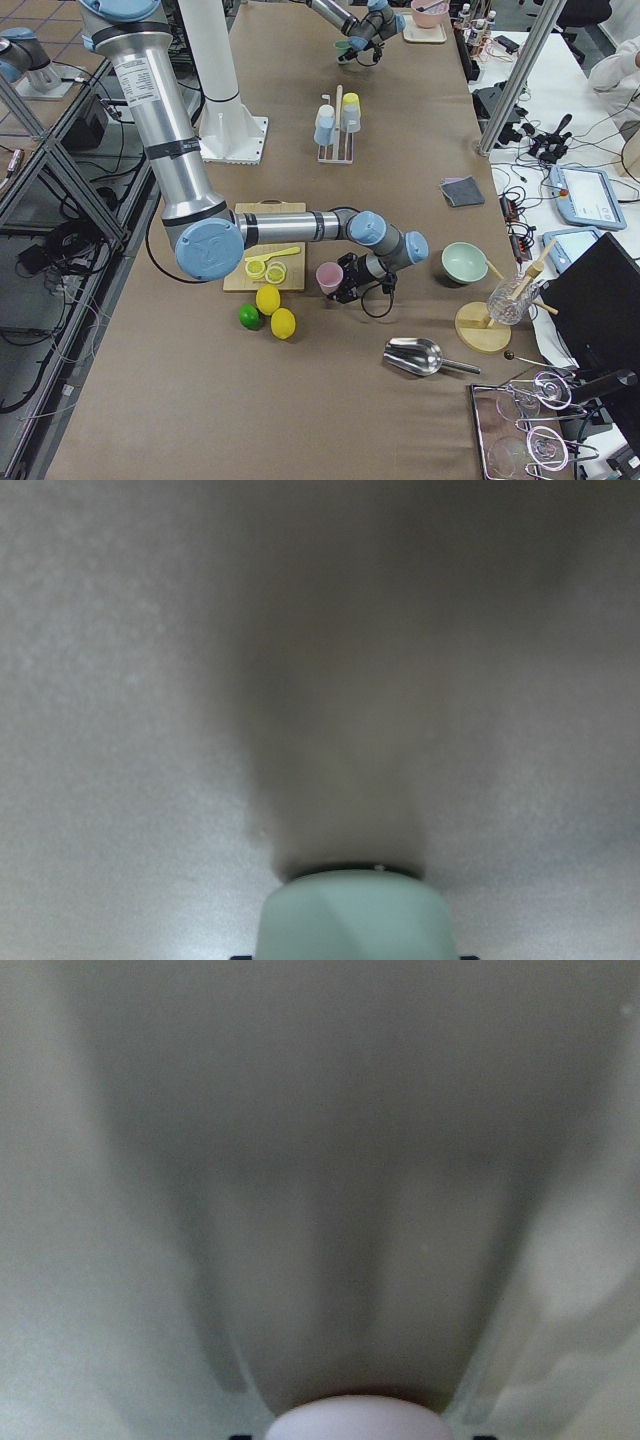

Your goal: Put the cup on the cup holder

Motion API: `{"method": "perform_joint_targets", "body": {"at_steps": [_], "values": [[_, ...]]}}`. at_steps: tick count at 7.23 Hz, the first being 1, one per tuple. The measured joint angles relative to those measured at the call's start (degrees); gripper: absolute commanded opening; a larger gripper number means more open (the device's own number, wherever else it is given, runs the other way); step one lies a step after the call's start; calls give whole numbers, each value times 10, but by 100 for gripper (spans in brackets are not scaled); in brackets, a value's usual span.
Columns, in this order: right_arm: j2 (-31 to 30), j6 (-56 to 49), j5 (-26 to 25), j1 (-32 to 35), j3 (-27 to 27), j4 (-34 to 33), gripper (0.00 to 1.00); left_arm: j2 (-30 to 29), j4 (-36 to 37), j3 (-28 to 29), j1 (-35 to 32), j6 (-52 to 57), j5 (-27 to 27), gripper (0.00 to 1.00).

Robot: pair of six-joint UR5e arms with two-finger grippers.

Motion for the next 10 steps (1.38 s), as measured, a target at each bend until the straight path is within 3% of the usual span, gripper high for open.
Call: {"method": "perform_joint_targets", "body": {"at_steps": [3, 6, 10], "values": [[1, -15, 4, 1, 0, -18, 45, 0, 61, -46, -26, 1, 11, 0], [6, -31, 4, 10, 1, -25, 45, 1, 67, -115, -52, 0, 50, 0], [33, -115, 29, 43, 6, -24, 40, 1, 59, -220, -62, -5, 158, 0]]}}
